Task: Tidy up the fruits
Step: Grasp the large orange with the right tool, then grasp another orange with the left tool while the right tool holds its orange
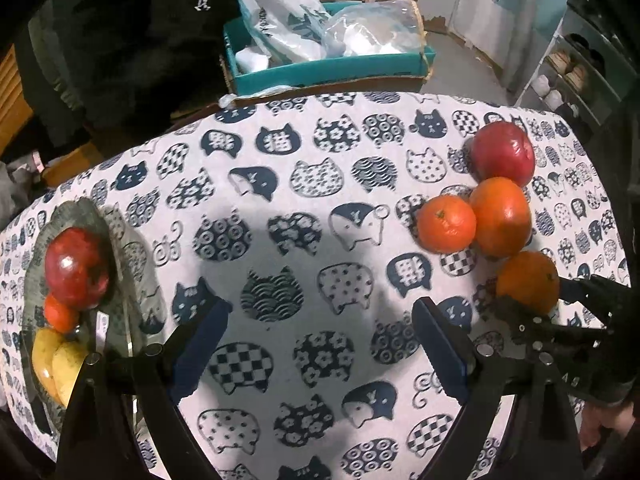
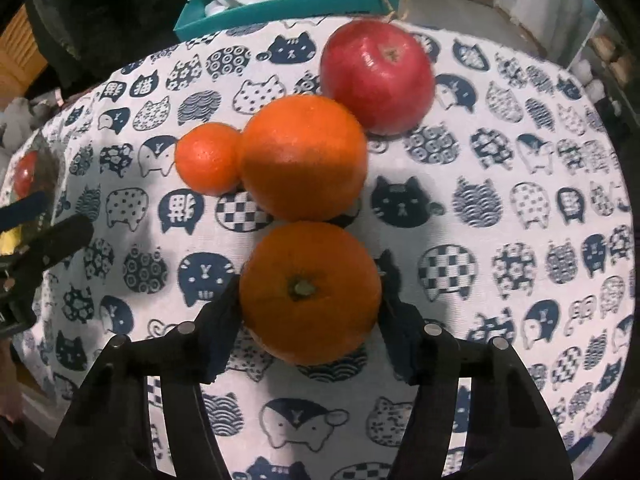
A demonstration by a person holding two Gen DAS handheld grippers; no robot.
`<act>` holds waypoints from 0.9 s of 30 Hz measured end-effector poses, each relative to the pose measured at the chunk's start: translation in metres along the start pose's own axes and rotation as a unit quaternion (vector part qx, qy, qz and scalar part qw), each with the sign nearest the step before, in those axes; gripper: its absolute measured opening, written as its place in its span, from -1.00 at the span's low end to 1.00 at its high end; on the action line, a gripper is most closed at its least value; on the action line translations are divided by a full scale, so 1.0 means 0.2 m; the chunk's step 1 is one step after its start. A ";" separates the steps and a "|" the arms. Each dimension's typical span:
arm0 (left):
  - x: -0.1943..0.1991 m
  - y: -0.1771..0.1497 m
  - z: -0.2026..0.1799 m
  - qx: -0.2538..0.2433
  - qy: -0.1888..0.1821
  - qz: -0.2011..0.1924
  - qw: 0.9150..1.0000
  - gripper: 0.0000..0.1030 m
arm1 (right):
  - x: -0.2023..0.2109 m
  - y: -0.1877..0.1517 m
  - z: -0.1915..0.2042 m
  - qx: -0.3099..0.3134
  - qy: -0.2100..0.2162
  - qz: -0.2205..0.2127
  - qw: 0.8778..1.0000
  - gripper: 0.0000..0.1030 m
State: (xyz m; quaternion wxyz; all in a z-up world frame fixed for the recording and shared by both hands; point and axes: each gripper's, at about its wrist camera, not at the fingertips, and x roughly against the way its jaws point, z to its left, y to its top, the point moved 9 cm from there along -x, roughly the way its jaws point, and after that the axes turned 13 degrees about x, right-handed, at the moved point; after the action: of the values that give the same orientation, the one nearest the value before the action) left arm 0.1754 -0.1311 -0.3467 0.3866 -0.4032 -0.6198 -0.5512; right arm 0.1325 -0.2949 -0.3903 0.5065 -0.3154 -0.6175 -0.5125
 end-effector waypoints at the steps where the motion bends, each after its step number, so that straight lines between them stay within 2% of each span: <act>1: 0.00 0.01 -0.02 -0.001 -0.005 0.000 1.000 0.83 | 0.01 0.00 -0.01 0.000 -0.003 -0.002 1.000 0.22; 8: -0.05 0.06 -0.15 -0.026 -0.019 -0.002 0.999 0.83 | 0.10 0.01 -0.18 -0.027 -0.032 -0.023 0.999 0.22; 15: -0.12 0.08 -0.27 -0.066 -0.022 -0.003 0.998 0.83 | 0.15 0.04 -0.35 -0.067 -0.025 -0.041 0.997 0.22; 27: -0.22 0.09 -0.37 -0.091 -0.039 0.005 0.995 0.83 | 0.14 0.04 -0.42 -0.094 -0.014 -0.044 0.994 0.22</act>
State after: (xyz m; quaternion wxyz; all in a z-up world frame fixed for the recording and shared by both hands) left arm 0.2108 -0.2069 -0.3746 0.3265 -0.4615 -0.5795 -0.5871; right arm 0.1573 -0.3758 -0.3652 0.4429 -0.3408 -0.5868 -0.5860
